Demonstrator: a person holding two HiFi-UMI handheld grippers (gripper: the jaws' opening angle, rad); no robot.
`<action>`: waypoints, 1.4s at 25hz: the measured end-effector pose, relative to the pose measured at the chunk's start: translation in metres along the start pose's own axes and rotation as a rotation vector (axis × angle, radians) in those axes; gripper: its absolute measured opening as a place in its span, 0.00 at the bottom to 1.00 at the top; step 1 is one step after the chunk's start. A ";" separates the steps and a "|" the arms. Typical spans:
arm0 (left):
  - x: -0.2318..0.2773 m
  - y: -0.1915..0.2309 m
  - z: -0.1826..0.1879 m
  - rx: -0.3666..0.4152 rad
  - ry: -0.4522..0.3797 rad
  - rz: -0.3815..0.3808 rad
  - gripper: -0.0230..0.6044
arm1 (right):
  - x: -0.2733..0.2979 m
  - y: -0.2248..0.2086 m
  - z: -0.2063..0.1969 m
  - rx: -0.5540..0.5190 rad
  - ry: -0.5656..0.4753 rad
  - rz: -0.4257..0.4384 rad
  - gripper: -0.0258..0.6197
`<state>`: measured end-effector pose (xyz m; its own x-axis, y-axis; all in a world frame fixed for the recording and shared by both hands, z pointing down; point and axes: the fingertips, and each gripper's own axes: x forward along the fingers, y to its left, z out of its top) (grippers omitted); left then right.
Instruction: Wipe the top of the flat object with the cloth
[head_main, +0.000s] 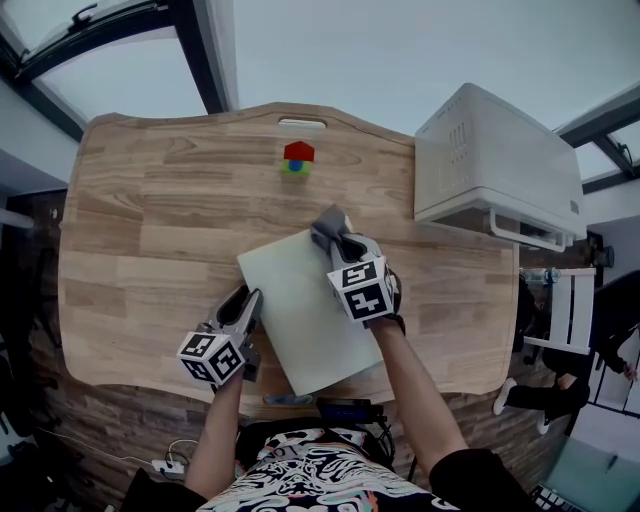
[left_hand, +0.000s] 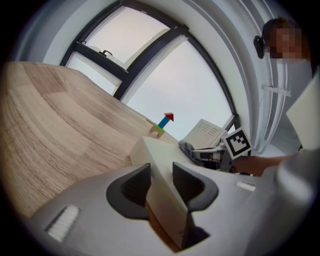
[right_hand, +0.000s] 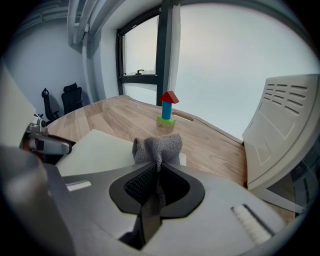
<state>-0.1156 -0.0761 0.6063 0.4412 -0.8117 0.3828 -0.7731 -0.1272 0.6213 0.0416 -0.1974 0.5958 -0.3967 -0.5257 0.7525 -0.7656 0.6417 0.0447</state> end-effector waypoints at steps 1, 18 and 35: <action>0.000 0.000 0.000 -0.001 -0.001 -0.003 0.30 | 0.000 0.002 0.001 -0.004 0.001 0.002 0.07; -0.003 0.001 0.000 0.010 -0.070 -0.015 0.31 | 0.005 0.018 0.006 -0.004 0.000 0.024 0.07; -0.003 0.001 0.000 0.016 -0.089 -0.027 0.31 | 0.012 0.046 0.018 -0.078 -0.001 0.047 0.07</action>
<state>-0.1180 -0.0737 0.6059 0.4204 -0.8552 0.3031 -0.7687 -0.1582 0.6197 -0.0076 -0.1846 0.5954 -0.4319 -0.4950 0.7540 -0.7045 0.7071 0.0607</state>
